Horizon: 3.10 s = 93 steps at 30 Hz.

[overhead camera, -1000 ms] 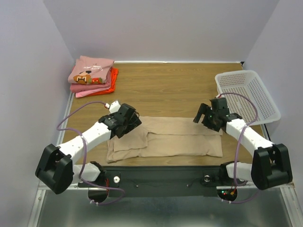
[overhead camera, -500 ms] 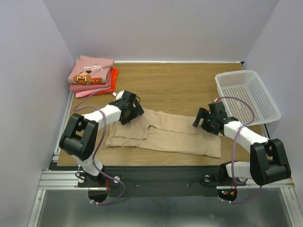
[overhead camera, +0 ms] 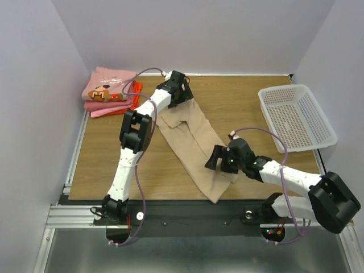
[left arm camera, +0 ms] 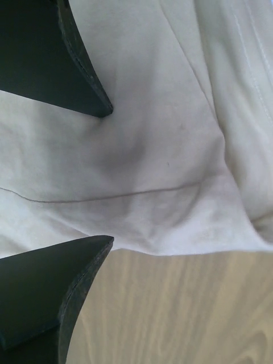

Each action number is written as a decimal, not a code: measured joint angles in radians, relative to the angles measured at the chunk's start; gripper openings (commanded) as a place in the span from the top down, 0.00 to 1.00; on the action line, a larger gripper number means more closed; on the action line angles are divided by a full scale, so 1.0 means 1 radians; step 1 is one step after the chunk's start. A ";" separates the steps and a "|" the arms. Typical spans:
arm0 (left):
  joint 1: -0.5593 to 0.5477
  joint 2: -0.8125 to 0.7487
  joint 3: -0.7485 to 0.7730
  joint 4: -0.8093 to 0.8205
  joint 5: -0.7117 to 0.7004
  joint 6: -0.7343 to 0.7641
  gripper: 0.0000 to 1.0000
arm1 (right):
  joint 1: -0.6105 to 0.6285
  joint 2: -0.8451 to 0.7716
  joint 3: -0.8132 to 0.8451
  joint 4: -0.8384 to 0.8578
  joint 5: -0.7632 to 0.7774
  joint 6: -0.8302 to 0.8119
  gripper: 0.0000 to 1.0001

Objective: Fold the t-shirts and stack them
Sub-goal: Fold the tshirt

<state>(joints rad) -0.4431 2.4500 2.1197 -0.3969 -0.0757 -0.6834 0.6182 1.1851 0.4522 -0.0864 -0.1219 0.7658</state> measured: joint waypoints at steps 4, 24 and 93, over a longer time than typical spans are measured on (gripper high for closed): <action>-0.001 0.170 0.289 -0.043 0.063 0.014 0.01 | 0.190 0.080 0.041 0.048 -0.022 0.050 0.00; -0.007 0.246 0.341 0.152 0.245 -0.063 0.01 | 0.444 0.292 0.233 0.042 -0.038 0.053 0.00; -0.341 -1.687 -1.858 0.012 0.325 -0.387 0.43 | 0.450 -0.209 0.004 -0.335 0.180 0.343 0.04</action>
<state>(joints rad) -0.7845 0.7628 0.2619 -0.3847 0.2489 -1.0706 1.0683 0.9760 0.4561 -0.4210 0.0586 1.1084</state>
